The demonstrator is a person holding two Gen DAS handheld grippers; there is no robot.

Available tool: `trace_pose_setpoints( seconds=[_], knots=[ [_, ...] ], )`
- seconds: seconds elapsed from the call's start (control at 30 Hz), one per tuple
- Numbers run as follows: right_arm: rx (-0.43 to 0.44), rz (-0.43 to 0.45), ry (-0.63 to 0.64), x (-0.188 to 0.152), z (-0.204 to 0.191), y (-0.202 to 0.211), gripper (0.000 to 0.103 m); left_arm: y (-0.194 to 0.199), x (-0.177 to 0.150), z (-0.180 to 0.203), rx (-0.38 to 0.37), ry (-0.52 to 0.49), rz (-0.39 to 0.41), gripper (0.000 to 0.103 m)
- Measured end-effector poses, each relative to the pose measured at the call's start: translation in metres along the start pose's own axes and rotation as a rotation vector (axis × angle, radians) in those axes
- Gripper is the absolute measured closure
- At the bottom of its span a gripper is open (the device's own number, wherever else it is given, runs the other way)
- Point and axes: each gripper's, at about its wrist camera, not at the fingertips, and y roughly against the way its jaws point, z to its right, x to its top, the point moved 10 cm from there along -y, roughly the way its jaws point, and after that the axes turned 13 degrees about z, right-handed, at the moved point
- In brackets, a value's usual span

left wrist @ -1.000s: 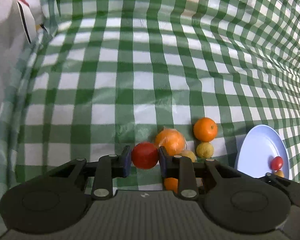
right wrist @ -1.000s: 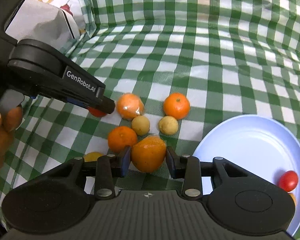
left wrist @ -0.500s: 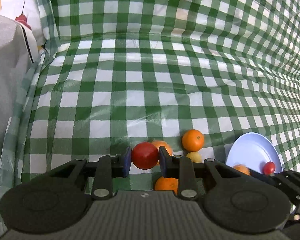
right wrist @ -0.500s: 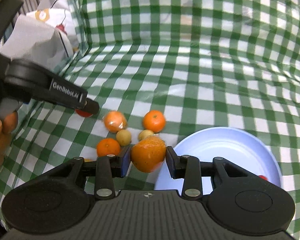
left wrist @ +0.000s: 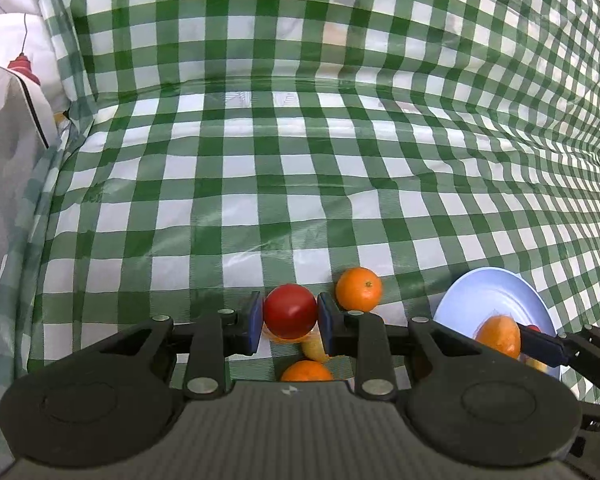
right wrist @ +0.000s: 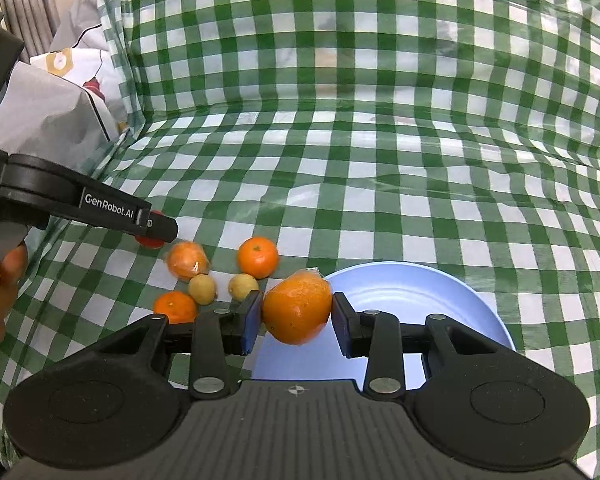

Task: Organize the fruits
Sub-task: 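Move the orange over the plate and release it from the right tool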

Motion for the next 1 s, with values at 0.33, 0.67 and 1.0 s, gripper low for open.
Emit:
trace_pose_setpoints(
  seconds=[0.33, 0.67, 1.0],
  knots=[
    [-0.028, 0.015, -0.008, 0.004, 0.011, 0.004, 0.064, 0.001, 0.002, 0.011, -0.028, -0.004, 0.030, 0.071],
    [-0.038, 0.015, -0.006, 0.003, 0.018, 0.004, 0.064, -0.001, 0.005, 0.015, -0.055, -0.011, 0.041, 0.071],
    [-0.052, 0.021, -0.010, 0.004, 0.022, 0.004, 0.064, 0.000, 0.007, 0.017, -0.087, -0.018, 0.054, 0.071]
  ],
)
